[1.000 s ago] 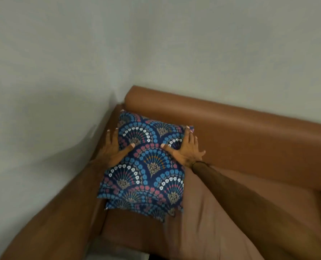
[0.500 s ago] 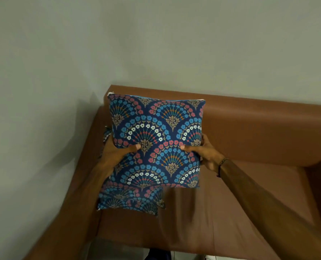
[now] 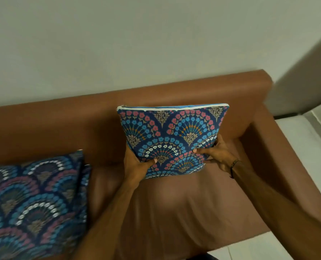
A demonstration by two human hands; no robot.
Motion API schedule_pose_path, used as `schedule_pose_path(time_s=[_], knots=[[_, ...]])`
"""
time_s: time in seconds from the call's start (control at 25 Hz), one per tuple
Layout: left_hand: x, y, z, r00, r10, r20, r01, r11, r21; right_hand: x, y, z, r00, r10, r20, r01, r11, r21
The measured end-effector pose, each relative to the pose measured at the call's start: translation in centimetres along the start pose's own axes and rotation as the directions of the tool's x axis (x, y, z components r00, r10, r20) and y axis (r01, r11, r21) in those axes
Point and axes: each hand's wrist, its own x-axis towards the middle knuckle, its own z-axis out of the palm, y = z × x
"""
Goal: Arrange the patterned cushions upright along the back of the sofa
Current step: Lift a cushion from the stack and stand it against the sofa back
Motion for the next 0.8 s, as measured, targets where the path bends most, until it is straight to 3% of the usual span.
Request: schedule_pose_path(time_s=[0.2, 0.44, 0.52, 0.68, 0.8], knots=[[2.2, -2.7, 18.5, 0.998, -0.004, 0.058, 0.006, 0.999, -0.032, 8.2, 3.8, -13.6, 0.984, -0.071, -0.162, 0.073, 0.997, 0.004], [5.2, -5.5, 31.9, 0.996, 0.080, 0.024, -0.080, 0.996, -0.030, 16.2, 6.4, -23.4, 0.965, -0.173, -0.199, 0.178, 0.984, 0.009], [5.6, -6.7, 34.4, 0.997, 0.070, 0.017, -0.070, 0.997, -0.023, 17.7, 7.7, -24.9, 0.960, -0.193, -0.204, 0.196, 0.981, -0.004], [6.2, -8.2, 35.6, 0.990, -0.013, 0.139, 0.006, 0.999, 0.053, 18.7, 11.1, -25.7, 0.964, -0.147, -0.223, 0.150, 0.989, -0.004], [6.6, -7.6, 33.5, 0.978, -0.020, 0.208, -0.018, 0.984, 0.177, 17.0, 13.2, -22.9, 0.927, -0.020, -0.375, 0.055, 0.995, 0.084]])
